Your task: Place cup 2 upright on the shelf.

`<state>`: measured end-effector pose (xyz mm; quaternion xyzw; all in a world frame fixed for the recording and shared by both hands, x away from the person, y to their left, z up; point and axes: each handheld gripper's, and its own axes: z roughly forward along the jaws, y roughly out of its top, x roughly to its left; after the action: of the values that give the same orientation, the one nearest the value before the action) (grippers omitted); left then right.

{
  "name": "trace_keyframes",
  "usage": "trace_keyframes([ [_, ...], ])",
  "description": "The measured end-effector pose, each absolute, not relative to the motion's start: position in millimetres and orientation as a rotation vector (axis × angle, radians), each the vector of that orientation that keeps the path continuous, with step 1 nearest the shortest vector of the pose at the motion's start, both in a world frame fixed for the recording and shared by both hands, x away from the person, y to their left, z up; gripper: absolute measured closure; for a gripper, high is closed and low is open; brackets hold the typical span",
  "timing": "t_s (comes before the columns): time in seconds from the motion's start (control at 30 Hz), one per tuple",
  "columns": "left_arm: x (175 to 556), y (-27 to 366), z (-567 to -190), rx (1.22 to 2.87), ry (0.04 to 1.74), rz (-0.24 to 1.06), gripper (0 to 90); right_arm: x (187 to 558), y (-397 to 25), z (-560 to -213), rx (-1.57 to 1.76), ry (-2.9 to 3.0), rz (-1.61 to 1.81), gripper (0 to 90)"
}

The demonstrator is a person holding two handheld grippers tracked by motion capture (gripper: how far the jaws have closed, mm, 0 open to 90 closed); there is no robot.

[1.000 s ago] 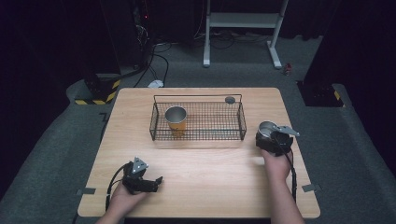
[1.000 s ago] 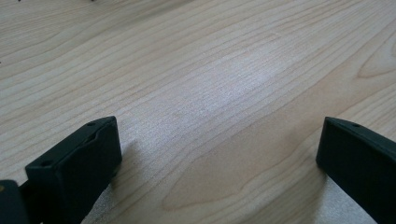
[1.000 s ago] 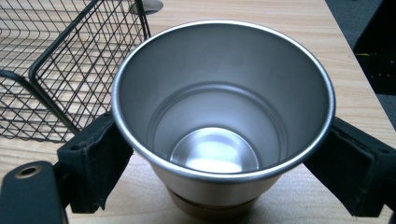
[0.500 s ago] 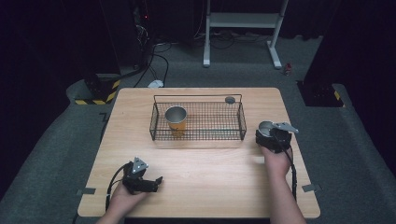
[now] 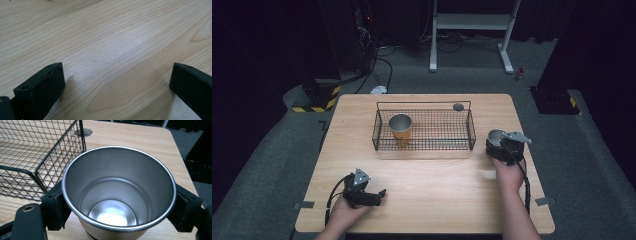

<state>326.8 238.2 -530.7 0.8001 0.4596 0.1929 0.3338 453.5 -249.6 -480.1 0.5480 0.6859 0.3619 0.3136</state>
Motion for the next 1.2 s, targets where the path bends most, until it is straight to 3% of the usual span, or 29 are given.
trace_keyframes([
  [1.2, 326.8, 238.1, -530.7, 2.089, 1.200, 0.504, 0.4, 417.5, -231.6, -444.7, 1.327, 1.783, 1.047, 18.8],
])
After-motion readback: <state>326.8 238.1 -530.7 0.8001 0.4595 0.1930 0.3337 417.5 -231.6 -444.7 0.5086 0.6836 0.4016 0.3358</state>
